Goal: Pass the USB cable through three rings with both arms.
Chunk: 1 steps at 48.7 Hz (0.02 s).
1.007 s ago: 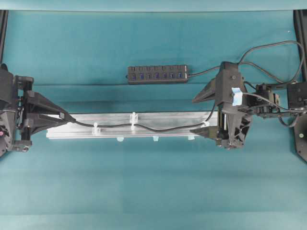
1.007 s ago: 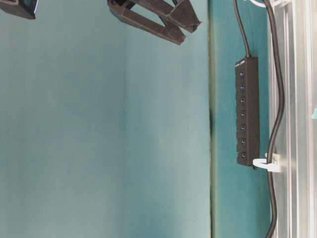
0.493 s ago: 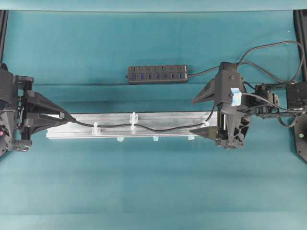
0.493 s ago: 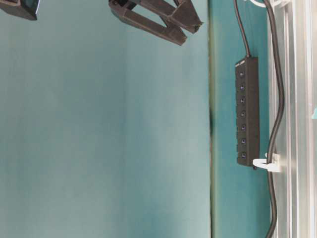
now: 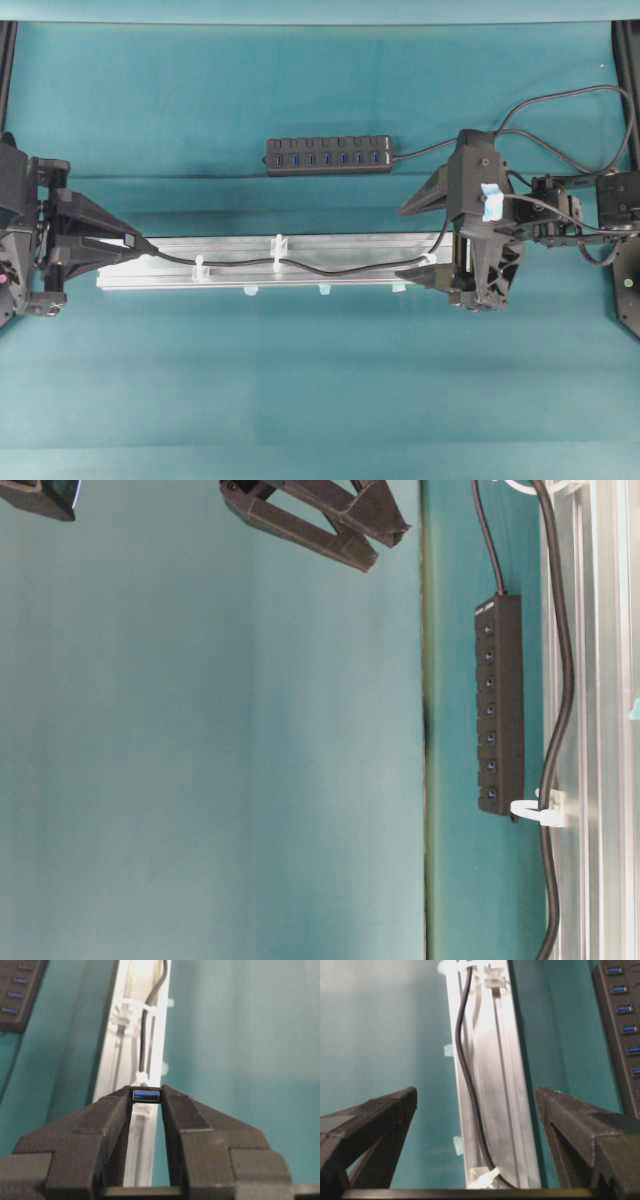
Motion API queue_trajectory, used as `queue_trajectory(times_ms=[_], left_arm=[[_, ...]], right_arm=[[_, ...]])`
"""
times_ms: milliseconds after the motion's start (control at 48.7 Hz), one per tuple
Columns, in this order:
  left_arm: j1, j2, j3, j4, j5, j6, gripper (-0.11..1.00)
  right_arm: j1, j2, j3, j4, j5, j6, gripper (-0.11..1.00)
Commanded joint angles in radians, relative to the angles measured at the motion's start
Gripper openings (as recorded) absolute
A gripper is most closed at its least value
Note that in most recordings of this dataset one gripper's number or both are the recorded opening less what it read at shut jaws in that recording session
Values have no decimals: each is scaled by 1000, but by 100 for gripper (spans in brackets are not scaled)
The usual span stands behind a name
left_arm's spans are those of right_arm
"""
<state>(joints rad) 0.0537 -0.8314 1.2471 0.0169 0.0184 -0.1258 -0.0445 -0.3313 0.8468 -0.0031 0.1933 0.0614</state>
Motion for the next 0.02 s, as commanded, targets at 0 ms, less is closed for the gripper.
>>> queue_trajectory(times_ms=[0], left_arm=[[2,3,-26,2,-8,-2,24]], right_arm=[[2,-3,-9,2,-8,9,78]])
